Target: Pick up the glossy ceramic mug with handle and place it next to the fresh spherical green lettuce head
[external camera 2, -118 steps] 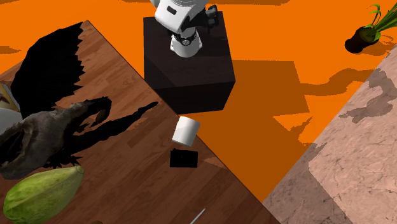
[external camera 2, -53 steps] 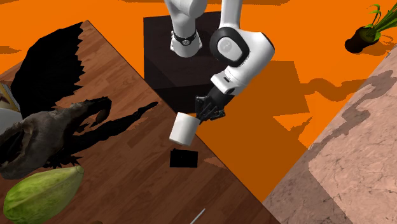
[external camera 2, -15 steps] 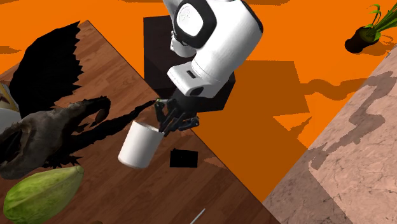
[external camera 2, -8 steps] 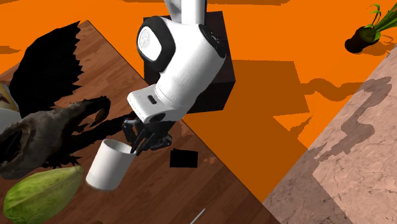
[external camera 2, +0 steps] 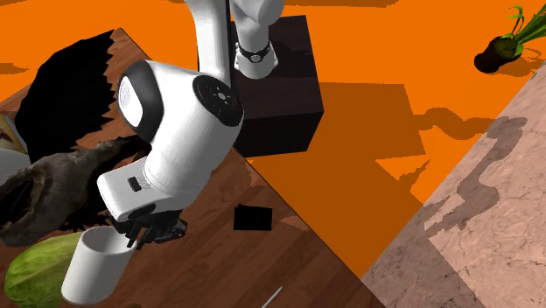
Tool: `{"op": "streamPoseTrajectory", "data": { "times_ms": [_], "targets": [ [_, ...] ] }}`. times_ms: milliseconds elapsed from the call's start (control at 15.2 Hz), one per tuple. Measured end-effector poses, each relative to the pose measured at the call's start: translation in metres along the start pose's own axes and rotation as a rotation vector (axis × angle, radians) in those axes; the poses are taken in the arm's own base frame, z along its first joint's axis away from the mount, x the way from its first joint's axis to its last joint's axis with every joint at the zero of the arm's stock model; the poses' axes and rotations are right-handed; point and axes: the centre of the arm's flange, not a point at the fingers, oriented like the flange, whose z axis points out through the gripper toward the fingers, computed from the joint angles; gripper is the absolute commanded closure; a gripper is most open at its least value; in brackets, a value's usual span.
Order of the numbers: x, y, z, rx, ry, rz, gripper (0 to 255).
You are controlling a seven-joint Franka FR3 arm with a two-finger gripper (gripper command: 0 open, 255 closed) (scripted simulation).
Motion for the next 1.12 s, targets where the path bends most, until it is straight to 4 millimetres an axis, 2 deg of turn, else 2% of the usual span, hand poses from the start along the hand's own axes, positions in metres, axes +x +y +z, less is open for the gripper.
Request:
{"op": "streamPoseTrajectory", "data": {
  "times_ms": [528,924,1122],
  "targets": [
    [0.045,0.051,0.077,0.000,0.000,0.001,255],
    [0.032,0.042,0.102,-0.001,-0.001,0.000,255],
    [0.031,0.030,0.103,0.007,0.013,0.001,255]
  ]
}}
